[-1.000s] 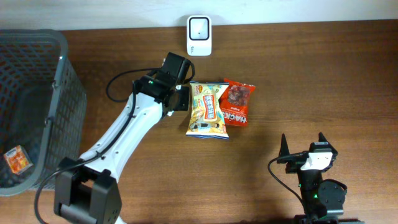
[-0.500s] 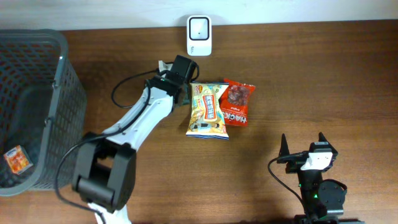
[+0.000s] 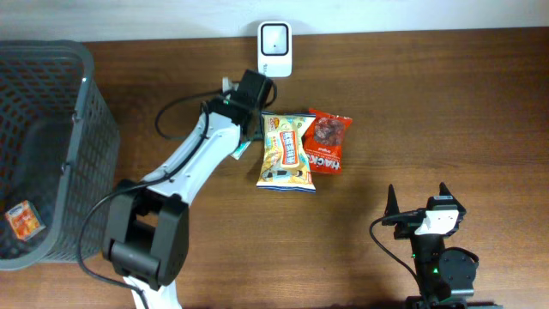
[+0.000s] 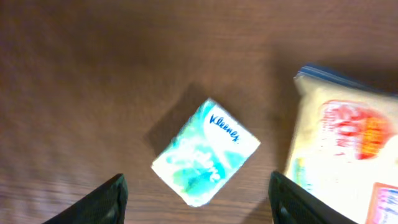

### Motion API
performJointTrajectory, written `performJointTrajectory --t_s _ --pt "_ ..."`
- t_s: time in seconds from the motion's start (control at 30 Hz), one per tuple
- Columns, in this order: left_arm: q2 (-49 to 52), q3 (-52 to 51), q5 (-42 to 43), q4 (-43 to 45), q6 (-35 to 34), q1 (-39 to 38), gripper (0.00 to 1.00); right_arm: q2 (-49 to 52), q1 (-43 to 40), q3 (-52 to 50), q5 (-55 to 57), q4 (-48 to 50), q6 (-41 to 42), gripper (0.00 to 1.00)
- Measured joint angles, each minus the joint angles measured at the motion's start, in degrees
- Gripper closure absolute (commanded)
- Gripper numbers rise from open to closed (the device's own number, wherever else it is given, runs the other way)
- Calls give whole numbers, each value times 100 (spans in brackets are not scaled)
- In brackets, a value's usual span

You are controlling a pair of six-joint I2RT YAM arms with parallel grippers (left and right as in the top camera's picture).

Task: Scan the item barcode
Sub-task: 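Place the green tissue pack left of the yellow bag with the left gripper, then reach the left gripper into the basket and grasp the orange tissue pack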

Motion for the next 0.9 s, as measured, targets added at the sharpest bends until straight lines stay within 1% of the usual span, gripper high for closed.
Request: performJointTrajectory --t_s 0.07,0.13,0.17,0.23,0.3,0.33,0.37,0.4,0.5,0.53,0.6,0.8,0.87,0.9 --pt "-256 501 -52 -240 170 0 20 0 0 0 0 0 2 2" --pt "-599 841 -260 -308 334 2 18 0 0 0 0 0 0 1" --pt "-874 1054 -511 -319 468 33 12 0 0 0 0 0 0 1" --pt "-1300 1250 -879 -315 629 184 10 0 0 0 0 0 2 2" --pt "-1644 1305 -1128 -341 739 466 8 0 0 0 0 0 4 2" --pt "-1937 1314 -1340 -409 796 911 7 0 0 0 0 0 0 1" --pt "-2055 1327 -1381 -501 826 1235 5 0 0 0 0 0 0 1" --pt "-2140 1331 -1438 -605 844 1578 0 0 0 0 2 0 -2 1" --pt "-2218 1342 -1497 -986 870 2636 0 0 0 0 -2 0 2 2" --pt "-2214 1342 -1521 -1209 828 3126 0 0 0 0 2 0 -2 2" --pt "-2212 1342 -1513 -1567 592 3836 8 0 0 0 0 0 0 2" --pt "-2212 1290 -1091 -1700 271 5268 8 0 0 0 0 0 0 1" --pt "-2201 1163 -1016 -1709 256 5534 12 0 0 0 0 0 0 1" --pt "-2168 1058 -986 -1705 256 5676 16 0 0 0 0 0 0 2"
